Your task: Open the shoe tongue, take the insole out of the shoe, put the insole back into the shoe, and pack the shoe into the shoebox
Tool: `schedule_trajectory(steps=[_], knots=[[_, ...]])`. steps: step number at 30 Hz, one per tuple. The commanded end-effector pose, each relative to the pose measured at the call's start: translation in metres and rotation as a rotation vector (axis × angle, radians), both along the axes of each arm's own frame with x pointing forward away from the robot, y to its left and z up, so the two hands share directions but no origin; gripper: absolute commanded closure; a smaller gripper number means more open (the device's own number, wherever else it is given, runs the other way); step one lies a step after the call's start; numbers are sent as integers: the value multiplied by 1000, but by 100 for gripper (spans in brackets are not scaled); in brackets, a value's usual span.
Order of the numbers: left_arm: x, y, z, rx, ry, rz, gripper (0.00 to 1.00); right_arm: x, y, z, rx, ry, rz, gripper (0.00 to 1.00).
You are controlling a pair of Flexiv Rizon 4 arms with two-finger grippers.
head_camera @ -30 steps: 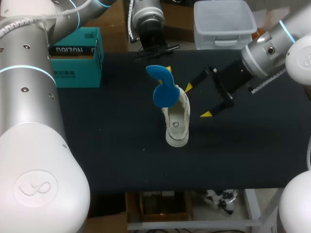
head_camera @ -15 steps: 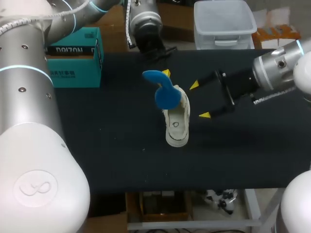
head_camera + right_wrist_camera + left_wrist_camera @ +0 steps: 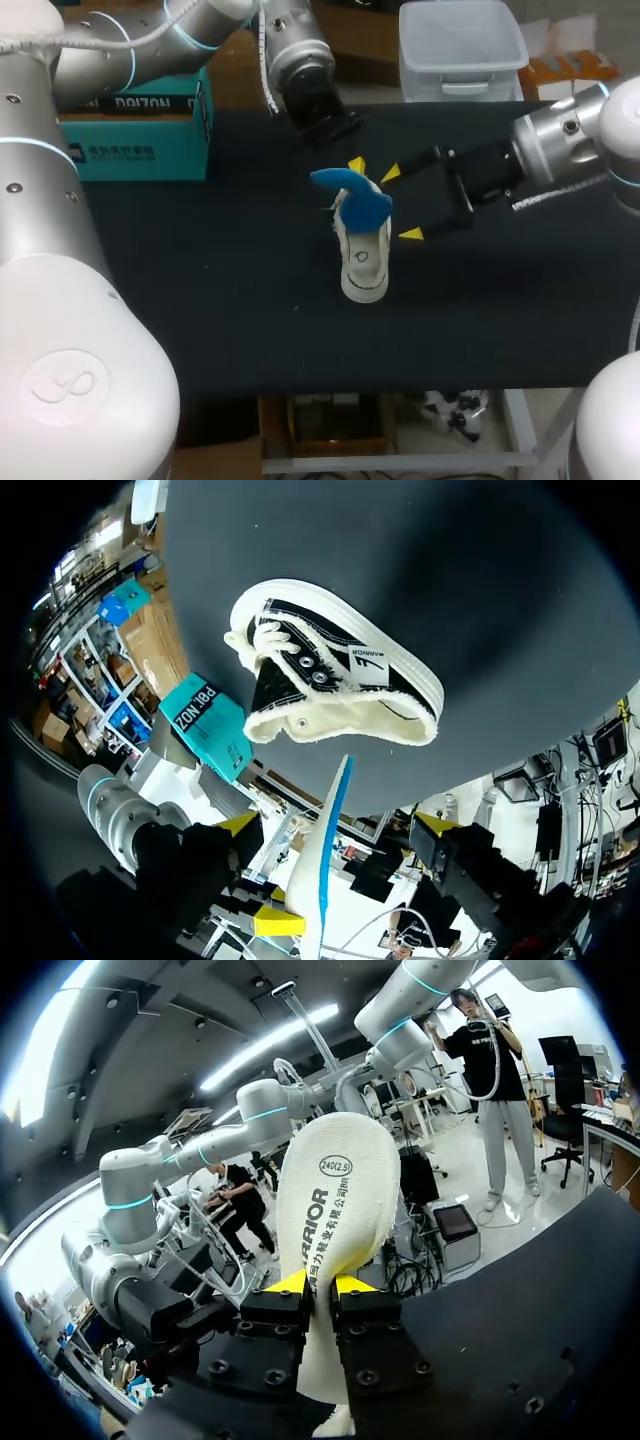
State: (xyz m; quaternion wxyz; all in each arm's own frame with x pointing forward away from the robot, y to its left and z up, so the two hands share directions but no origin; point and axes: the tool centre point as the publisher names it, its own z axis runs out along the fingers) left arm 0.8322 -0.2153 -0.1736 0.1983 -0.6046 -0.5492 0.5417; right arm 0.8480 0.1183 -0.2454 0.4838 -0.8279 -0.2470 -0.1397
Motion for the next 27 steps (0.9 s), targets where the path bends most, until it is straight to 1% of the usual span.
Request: schedule_trajectory(steps=[1,3,4,10,13,18,21,26,27], knots=[[-18,-4,-4,-25,-41,81,100,8,0,-5,27,38,27,16],[-18,-5,-5,-34,-50,95,100,8,1,-7,42,39,29,38],[-18,-6,-6,-36,-52,97,100,9,1,-9,45,47,28,51],[-16,-9,-10,-47,-64,117,100,10,3,-13,59,69,27,57],[-15,-11,-11,-51,-67,123,100,10,3,-14,64,75,24,58],[-14,-13,-16,-71,-70,156,100,9,3,-14,72,78,18,55],[-13,-14,-18,-72,-67,154,100,9,4,-13,83,74,25,55],[-11,-15,-22,-76,-67,163,100,10,4,-13,92,72,27,59],[-11,-15,-22,-77,-65,166,100,10,4,-13,93,73,27,62]])
